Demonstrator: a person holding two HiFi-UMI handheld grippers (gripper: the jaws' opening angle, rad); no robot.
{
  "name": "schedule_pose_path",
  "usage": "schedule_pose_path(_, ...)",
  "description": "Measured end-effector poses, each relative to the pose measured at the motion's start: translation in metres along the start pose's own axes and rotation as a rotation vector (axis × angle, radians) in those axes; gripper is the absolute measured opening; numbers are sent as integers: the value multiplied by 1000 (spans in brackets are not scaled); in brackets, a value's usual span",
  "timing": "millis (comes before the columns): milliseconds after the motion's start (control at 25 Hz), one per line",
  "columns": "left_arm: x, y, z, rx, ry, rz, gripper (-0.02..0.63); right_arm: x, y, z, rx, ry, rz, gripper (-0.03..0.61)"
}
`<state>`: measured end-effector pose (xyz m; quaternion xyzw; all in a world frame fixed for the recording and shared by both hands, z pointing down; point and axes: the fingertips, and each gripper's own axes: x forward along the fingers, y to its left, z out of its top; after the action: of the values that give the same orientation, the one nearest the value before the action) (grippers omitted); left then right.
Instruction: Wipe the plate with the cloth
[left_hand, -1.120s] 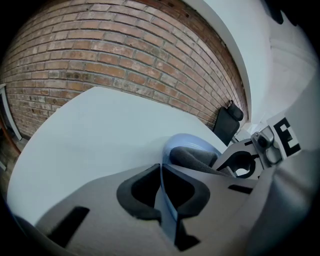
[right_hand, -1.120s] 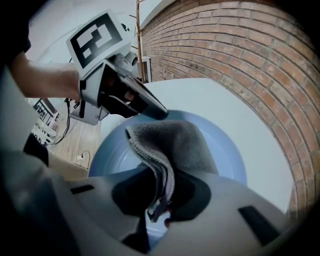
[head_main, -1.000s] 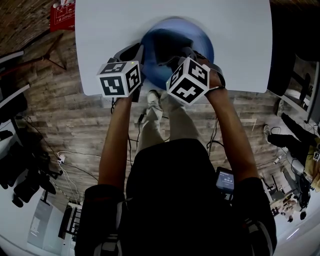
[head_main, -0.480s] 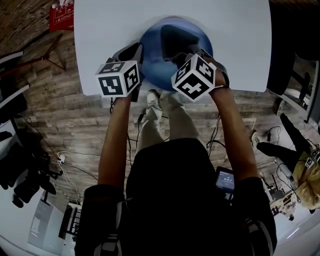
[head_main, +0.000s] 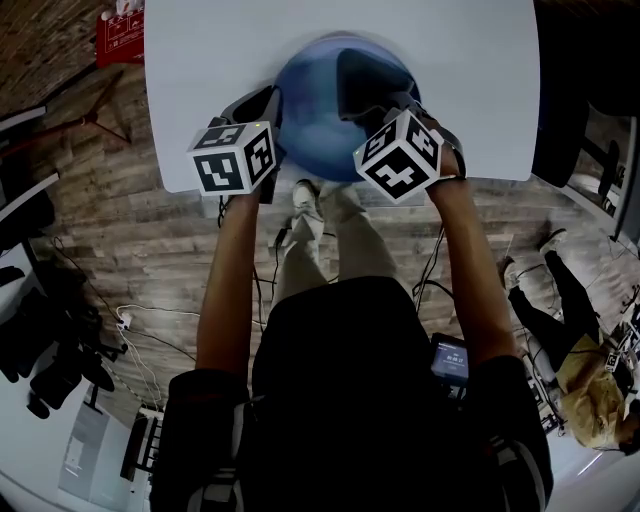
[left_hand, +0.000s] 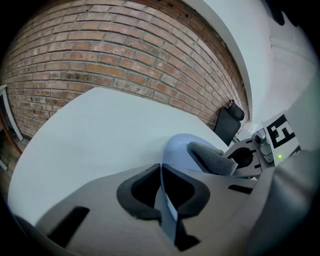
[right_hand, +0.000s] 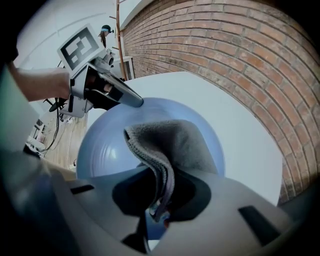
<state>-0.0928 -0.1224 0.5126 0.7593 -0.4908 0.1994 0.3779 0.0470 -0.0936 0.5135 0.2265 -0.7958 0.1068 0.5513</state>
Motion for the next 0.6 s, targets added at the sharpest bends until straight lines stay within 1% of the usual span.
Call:
schedule_pose_path(360,0,3,1,3,1,10,28,-5,3,-12,36,35,-6,54)
schedule_pose_path(600,0,4,1,1,4,12,28,-8,10,-19,39,46,-3,54)
